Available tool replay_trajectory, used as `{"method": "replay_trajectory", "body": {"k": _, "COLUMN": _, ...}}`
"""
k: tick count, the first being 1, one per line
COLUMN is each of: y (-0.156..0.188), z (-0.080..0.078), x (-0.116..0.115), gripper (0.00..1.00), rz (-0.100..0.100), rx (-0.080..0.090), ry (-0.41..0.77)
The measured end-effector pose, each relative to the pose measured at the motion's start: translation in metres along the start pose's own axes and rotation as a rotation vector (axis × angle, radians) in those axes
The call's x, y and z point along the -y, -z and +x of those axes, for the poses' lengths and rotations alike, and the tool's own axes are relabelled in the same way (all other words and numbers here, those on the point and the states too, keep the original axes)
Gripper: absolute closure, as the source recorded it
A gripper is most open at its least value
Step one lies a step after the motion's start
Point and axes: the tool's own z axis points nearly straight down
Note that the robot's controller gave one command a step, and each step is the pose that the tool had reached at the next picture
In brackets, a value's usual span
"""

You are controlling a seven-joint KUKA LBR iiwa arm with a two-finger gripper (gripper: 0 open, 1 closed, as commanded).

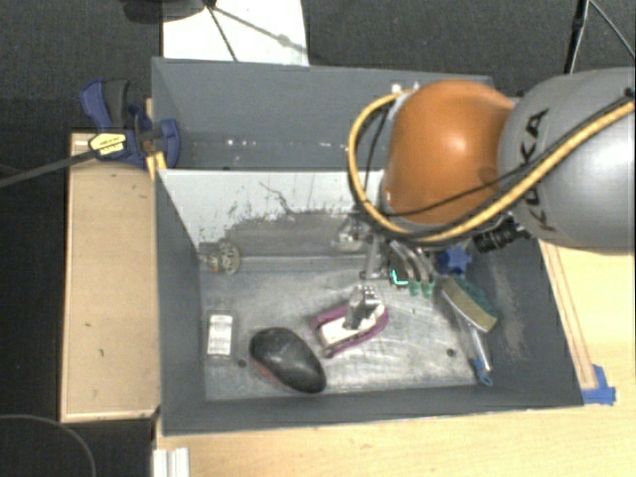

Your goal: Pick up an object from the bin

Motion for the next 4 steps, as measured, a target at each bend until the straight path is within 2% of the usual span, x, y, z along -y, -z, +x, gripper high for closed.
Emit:
{"method": "replay_trajectory", "body": {"k": 1, "y": -0.155, "z": 0.005, "x": 0.008, "gripper": 0.00, "rz": -0.002, "rx": 0.012, "ry": -0.014}}
{"method": "replay_trajectory", "body": {"k": 2, "y": -0.150, "z": 0.002, "x": 0.007, "gripper": 1.00, "rz": -0.005, "rx": 0.024, "ry": -0.017}}
{"method": "replay_trajectory", "body": {"k": 3, "y": -0.073, "z": 0.007, "x": -0.012, "gripper": 1.00, "rz": -0.003, "rx": 0.013, "ry": -0.004}}
{"method": "replay_trajectory", "body": {"k": 4, "y": 0.011, "z": 0.015, "x": -0.007, "gripper": 1.00, "rz": -0.001, "rx": 0.014, "ry": 0.032}}
